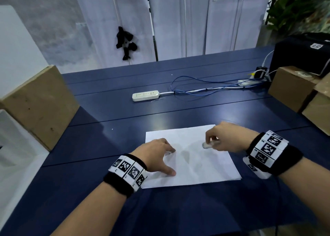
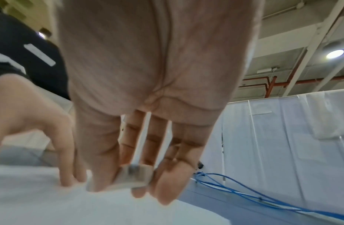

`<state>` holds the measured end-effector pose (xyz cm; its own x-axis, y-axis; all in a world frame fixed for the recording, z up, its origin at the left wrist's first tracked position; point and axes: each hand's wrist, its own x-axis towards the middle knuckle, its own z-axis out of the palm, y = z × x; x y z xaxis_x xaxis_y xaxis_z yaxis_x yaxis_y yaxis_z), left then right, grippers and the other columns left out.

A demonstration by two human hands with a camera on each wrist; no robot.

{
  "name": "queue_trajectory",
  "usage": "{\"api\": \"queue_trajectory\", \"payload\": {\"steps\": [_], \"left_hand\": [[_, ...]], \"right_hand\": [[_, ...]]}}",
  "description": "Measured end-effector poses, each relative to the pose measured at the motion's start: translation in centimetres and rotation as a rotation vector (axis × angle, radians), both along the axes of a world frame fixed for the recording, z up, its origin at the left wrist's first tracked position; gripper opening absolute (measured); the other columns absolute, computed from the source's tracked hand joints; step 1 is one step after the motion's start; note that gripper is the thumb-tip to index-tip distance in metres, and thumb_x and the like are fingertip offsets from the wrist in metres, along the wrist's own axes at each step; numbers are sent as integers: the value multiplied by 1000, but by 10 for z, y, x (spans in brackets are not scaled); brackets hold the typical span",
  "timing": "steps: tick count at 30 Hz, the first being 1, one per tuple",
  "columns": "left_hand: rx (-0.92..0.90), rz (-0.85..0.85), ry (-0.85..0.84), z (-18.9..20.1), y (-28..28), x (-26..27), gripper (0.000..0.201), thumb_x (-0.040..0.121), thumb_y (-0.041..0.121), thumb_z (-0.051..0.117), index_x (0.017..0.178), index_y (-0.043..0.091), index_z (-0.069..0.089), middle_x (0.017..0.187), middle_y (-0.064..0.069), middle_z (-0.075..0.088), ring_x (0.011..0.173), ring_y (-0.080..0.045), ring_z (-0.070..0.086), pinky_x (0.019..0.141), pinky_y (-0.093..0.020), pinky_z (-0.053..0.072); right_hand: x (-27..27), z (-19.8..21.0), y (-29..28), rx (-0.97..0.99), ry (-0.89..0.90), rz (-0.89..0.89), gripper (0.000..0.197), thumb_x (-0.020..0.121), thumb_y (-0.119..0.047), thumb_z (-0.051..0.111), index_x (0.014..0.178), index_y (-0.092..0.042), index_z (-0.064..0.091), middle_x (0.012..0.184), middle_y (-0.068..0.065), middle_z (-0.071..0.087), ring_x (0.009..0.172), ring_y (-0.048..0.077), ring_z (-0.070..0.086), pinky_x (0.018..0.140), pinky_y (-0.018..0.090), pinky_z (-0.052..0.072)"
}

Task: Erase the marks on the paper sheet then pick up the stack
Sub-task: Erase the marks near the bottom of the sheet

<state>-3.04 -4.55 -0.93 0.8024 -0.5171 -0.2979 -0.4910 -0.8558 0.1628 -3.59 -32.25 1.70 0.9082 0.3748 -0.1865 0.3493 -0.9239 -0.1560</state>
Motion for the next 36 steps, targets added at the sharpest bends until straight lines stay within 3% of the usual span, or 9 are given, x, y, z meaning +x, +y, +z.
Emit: {"api": "queue_trajectory", "payload": {"steps": [4, 9, 12, 14, 17, 23, 29, 33, 36], "left_hand": [[2, 4, 3, -2, -1, 2, 82, 68, 66, 78, 140, 35, 54, 138, 13, 47, 128, -12, 46, 101, -38, 46], [43, 11, 0, -2, -3, 4, 79, 65, 69, 78, 134, 35, 58, 124, 12, 52, 118, -12, 49, 96, -40, 49], [52, 11, 1, -2, -3, 6, 79, 64, 69, 79, 132, 34, 59, 123, 11, 52, 117, -13, 50, 94, -39, 49], [49, 12, 5, -3, -3, 7, 80, 63, 69, 79, 132, 34, 59, 122, 11, 52, 115, -13, 50, 92, -37, 49], [49, 16, 7, -3, -4, 8, 81, 60, 70, 80, 130, 34, 60, 120, 11, 52, 114, -13, 51, 90, -36, 49], [49, 20, 11, -1, -6, 10, 80, 61, 68, 82, 130, 34, 60, 119, 11, 51, 113, -12, 50, 91, -36, 49], [44, 23, 8, -4, -6, 12, 80, 55, 71, 82, 124, 35, 63, 112, 13, 51, 107, -10, 52, 88, -36, 50], [48, 18, 9, -2, -7, 13, 79, 56, 69, 83, 125, 36, 62, 112, 14, 50, 106, -10, 50, 90, -35, 50], [47, 19, 6, -3, -6, 14, 79, 56, 70, 83, 124, 36, 63, 112, 14, 50, 106, -9, 49, 90, -36, 50]], "right_hand": [[-10, 2, 29, 87, 53, 175, 34, 88, -48, 66, 119, -32, 65, 100, -16, 73, 90, 6, 58, 86, 28, 50], [5, -8, 50, -67, -7, 156, 30, 91, -36, 60, 112, -19, 71, 106, 1, 71, 103, 24, 62, 86, 38, 53], [3, -14, 47, -23, -11, 217, 26, 86, -24, 64, 110, -20, 72, 104, -2, 70, 99, 20, 62, 82, 27, 48], [-10, -16, 48, -9, 93, 286, 30, 82, -23, 67, 111, -23, 73, 105, -4, 71, 94, 15, 61, 80, 21, 44], [-18, -17, 50, -12, 170, 324, 31, 79, -25, 69, 110, -24, 73, 103, -5, 72, 86, 10, 56, 82, 25, 49], [9, -14, 53, -48, -45, 187, 26, 85, -24, 65, 110, -20, 73, 105, 0, 70, 101, 22, 61, 85, 36, 52], [-22, -16, 53, 20, 201, 329, 30, 78, -28, 71, 108, -24, 74, 102, -4, 72, 85, 10, 55, 83, 29, 52], [5, -15, 50, -1, -25, 183, 21, 85, -31, 67, 101, -20, 75, 95, 0, 72, 93, 21, 63, 80, 36, 54], [9, -19, 46, 7, -26, 162, 22, 84, -33, 67, 99, -20, 75, 93, 0, 72, 89, 22, 63, 80, 37, 55]]}}
